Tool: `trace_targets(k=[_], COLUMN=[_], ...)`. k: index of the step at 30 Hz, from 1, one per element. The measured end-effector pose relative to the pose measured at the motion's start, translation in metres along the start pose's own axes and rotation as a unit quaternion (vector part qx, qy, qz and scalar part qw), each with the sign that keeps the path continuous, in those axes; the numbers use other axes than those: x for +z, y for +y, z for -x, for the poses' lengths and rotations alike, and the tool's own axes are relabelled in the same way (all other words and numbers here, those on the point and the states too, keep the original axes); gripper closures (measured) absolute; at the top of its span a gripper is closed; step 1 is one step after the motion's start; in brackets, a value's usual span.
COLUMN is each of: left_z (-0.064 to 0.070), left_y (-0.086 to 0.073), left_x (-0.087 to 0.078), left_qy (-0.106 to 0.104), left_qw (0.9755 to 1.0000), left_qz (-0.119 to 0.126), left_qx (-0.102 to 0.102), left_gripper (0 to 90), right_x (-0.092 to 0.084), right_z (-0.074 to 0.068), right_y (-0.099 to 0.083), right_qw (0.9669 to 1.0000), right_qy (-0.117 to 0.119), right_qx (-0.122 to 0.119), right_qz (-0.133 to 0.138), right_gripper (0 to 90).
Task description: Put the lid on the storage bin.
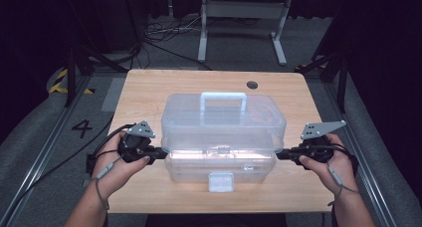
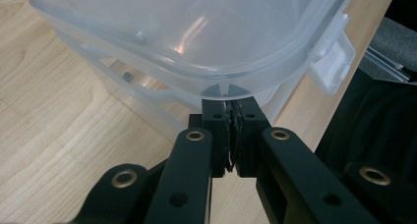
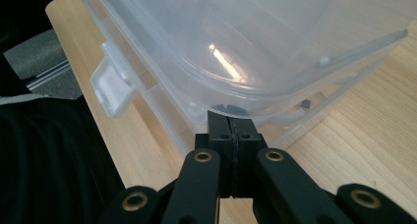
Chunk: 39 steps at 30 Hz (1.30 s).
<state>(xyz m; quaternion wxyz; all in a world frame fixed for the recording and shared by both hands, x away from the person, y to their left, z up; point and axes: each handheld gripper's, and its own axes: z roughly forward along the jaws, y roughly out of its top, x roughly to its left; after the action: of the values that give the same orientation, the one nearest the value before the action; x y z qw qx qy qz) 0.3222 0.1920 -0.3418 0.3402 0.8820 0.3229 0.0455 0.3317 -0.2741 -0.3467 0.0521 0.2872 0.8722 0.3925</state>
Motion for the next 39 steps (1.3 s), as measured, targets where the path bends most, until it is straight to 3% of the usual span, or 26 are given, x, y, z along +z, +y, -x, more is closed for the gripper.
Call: trace_targets(k=[20, 39], left_z=[0.001, 0.002], left_y=[-0.003, -0.004], left_x=[0.005, 0.013], left_qy=[-0.004, -0.008], left_qw=[0.9985, 0.9951], left_qz=[-0.053, -0.098], left_qx=[0.007, 0.014], left_gripper=[85.2, 85.3], right_x=[0.008, 0.017], right_z=[0.0, -0.002], right_y=[-0.003, -0.006], right_qw=[0.9985, 0.9948], right_qy=[0.006, 0.009], right_qx=[-0.005, -0.009], right_qz=[-0.055, -0.101], right_gripper=[90.0, 90.0])
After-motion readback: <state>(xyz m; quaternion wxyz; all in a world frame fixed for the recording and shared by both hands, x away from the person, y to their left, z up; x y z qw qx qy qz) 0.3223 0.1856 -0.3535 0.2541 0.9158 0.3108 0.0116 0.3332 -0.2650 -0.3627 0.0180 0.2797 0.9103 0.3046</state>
